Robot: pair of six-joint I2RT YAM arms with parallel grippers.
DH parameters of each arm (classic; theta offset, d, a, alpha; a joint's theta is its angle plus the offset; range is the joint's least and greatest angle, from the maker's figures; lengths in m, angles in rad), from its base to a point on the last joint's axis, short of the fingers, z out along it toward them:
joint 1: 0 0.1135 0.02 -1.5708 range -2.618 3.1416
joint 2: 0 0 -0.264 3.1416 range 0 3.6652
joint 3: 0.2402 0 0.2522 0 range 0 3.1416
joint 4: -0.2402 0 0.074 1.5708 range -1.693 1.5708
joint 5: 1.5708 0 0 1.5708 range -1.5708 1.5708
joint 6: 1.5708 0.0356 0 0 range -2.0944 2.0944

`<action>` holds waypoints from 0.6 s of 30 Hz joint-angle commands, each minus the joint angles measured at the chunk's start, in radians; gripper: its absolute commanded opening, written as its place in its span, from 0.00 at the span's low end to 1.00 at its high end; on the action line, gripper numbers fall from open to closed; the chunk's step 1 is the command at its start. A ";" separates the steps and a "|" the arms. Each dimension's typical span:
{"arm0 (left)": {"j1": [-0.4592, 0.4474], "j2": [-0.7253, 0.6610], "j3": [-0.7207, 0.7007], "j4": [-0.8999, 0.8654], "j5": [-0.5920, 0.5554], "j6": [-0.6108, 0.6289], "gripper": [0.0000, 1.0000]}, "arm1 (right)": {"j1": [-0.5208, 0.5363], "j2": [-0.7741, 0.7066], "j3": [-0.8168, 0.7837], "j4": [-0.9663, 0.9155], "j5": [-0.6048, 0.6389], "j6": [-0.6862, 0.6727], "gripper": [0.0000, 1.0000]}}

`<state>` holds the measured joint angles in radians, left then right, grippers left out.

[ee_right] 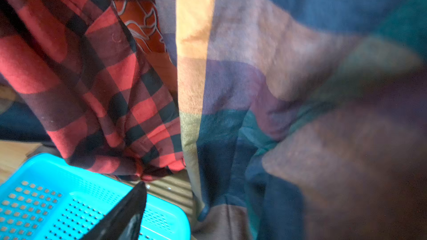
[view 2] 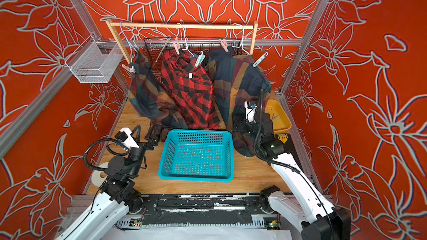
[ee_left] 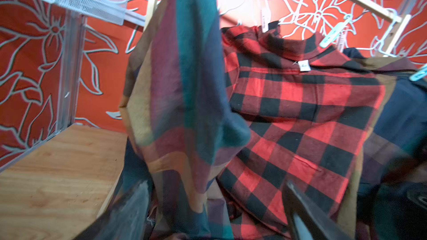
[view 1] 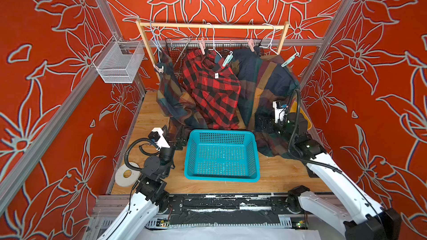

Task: Remove the clothespins securing long-sleeve shirts to the hanger
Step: Pick up the hanger from the clothesline.

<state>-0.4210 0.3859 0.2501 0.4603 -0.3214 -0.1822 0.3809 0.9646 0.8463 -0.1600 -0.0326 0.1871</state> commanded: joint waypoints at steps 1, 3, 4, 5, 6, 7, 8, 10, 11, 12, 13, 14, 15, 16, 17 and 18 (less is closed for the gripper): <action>-0.026 -0.026 0.049 -0.059 -0.027 0.032 0.87 | 0.024 0.016 0.098 -0.146 -0.007 -0.043 0.81; -0.038 -0.031 0.066 -0.079 -0.024 0.032 0.87 | 0.030 0.008 0.127 -0.192 -0.001 -0.037 0.81; -0.044 -0.026 0.073 -0.086 -0.025 0.034 0.87 | 0.032 0.001 0.140 -0.219 0.012 -0.027 0.81; -0.050 -0.019 0.083 -0.092 -0.025 0.039 0.87 | 0.034 -0.012 0.146 -0.244 0.038 -0.011 0.81; -0.054 -0.011 0.092 -0.096 -0.023 0.043 0.87 | 0.035 -0.029 0.146 -0.256 0.063 0.003 0.81; -0.055 0.001 0.106 -0.102 -0.013 0.044 0.87 | 0.035 -0.051 0.141 -0.266 0.074 0.001 0.81; -0.056 0.015 0.119 -0.105 0.006 0.046 0.87 | 0.035 -0.069 0.143 -0.286 0.081 0.001 0.82; -0.055 0.045 0.155 -0.113 0.051 0.055 0.87 | 0.035 -0.076 0.172 -0.364 0.115 0.010 0.84; -0.055 0.065 0.180 -0.127 0.078 0.060 0.88 | 0.035 -0.077 0.184 -0.410 0.143 0.018 0.85; -0.055 0.081 0.202 -0.141 0.102 0.065 0.88 | 0.035 -0.082 0.182 -0.434 0.158 0.026 0.86; -0.054 0.103 0.228 -0.156 0.125 0.069 0.88 | 0.033 -0.094 0.166 -0.446 0.169 0.037 0.88; -0.054 0.121 0.250 -0.169 0.146 0.074 0.88 | 0.033 -0.111 0.144 -0.450 0.173 0.044 0.88; -0.055 0.135 0.266 -0.177 0.160 0.078 0.88 | 0.032 -0.123 0.126 -0.453 0.169 0.051 0.88; -0.054 0.146 0.280 -0.183 0.176 0.080 0.88 | 0.032 -0.136 0.109 -0.461 0.160 0.058 0.88; -0.055 0.154 0.290 -0.186 0.190 0.082 0.88 | 0.031 -0.148 0.093 -0.468 0.154 0.067 0.88; -0.056 0.158 0.296 -0.187 0.200 0.081 0.88 | 0.032 -0.161 0.080 -0.473 0.151 0.077 0.88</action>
<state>-0.4717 0.5346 0.5137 0.2981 -0.1944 -0.1230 0.4110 0.8326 0.9607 -0.5556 0.0925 0.2218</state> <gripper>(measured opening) 0.879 0.881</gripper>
